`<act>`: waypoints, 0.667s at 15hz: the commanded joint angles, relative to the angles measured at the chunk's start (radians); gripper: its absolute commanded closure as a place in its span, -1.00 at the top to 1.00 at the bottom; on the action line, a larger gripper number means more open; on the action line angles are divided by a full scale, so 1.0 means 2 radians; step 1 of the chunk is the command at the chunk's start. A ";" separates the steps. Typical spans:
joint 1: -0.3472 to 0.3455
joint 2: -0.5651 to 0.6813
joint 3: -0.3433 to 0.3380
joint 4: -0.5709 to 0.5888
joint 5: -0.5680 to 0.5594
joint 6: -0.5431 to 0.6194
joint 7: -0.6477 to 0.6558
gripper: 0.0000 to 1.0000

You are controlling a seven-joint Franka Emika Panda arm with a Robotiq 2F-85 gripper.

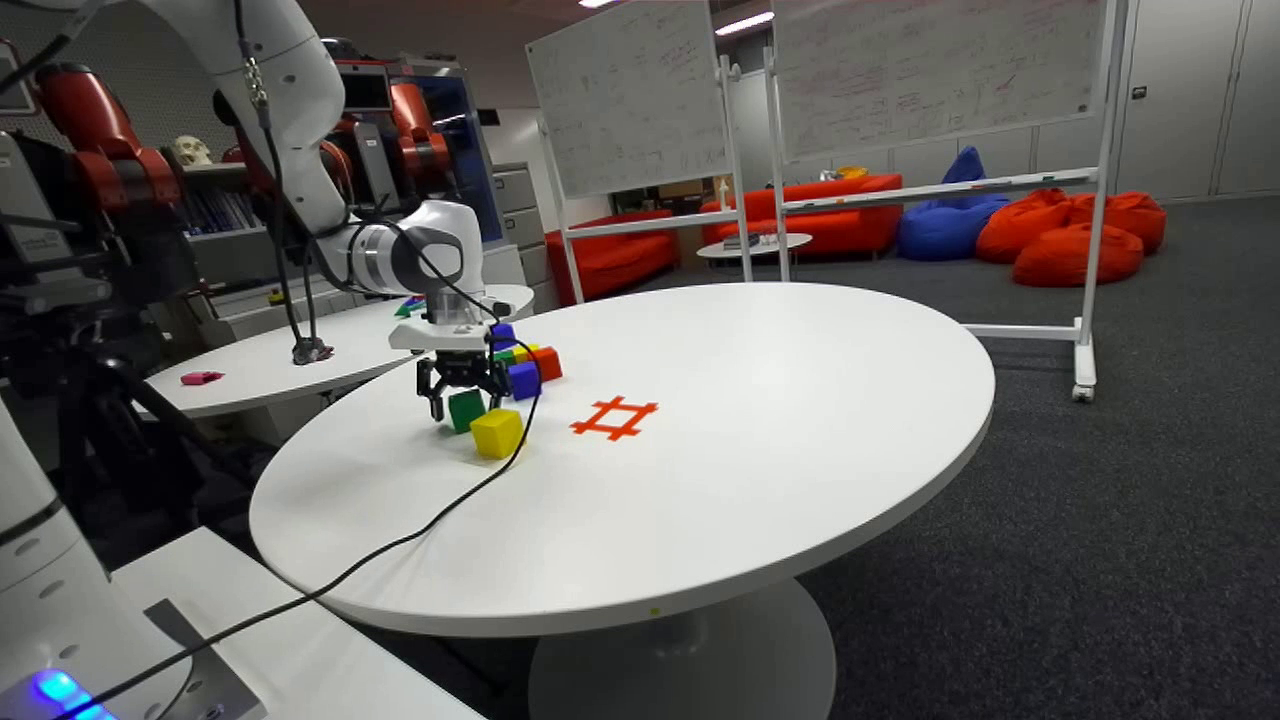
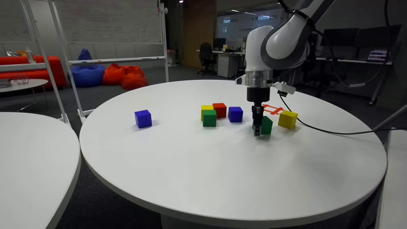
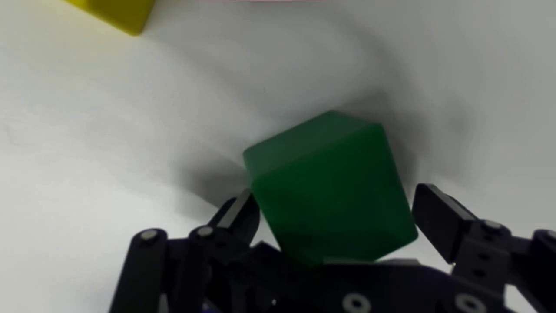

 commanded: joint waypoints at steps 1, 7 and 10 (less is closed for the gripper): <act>0.000 0.000 0.000 0.001 0.000 -0.001 0.001 1.00; 0.011 -0.030 0.004 -0.037 -0.012 0.020 0.004 1.00; 0.027 -0.058 0.003 -0.069 -0.021 0.032 0.017 1.00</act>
